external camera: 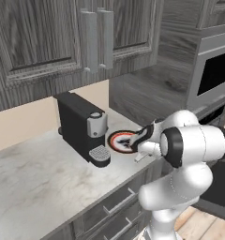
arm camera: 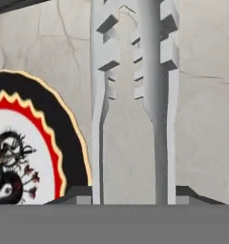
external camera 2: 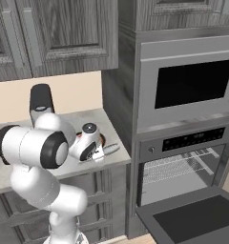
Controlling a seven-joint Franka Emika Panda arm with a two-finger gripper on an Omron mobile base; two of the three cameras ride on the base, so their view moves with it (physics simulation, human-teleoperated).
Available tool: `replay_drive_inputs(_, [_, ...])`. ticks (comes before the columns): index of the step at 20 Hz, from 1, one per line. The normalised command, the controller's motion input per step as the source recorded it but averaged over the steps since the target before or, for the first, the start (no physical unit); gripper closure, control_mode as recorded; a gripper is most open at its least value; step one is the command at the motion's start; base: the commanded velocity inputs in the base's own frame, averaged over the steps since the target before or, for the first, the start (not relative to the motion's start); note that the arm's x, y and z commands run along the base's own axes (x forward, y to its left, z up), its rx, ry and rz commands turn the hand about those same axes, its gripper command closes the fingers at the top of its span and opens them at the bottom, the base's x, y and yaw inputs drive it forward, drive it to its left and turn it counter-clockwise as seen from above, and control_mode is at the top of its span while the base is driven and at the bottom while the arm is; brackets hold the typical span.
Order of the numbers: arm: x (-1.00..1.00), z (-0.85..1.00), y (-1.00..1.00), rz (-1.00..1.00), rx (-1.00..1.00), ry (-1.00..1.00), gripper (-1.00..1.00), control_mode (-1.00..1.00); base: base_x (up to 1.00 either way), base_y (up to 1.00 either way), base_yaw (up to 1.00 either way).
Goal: Pick up the tongs from the counter and place them near the plate next to the oven.
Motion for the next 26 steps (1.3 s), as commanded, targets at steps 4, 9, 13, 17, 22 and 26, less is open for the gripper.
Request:
replay_drive_inputs(4, [0.45, -0.30, -0.02, -0.01, 0.06, 0.05, 1.00, -1.00, 0.00, 0.00, 0.00])
replay_drive_inputs(9, [0.28, -0.41, 0.00, -0.01, 0.05, 0.04, 1.00, -1.00, 0.00, 0.00, 0.00])
replay_drive_inputs(13, [-0.20, -0.12, 0.00, -0.02, 0.00, 0.00, -1.00, -1.00, 0.00, 0.00, 0.00])
replay_drive_inputs(17, [-0.67, 0.05, 0.00, -0.06, 0.00, -0.02, -1.00, -1.00, 0.00, 0.00, 0.00])
replay_drive_inputs(22, [-0.85, 0.56, 0.00, -0.07, 0.00, -0.13, -1.00, -1.00, 0.00, 0.00, 0.00])
replay_drive_inputs(26, [-0.16, 1.00, 0.00, -0.02, 0.00, -0.26, -1.00, -1.00, 0.00, 0.00, 0.00])
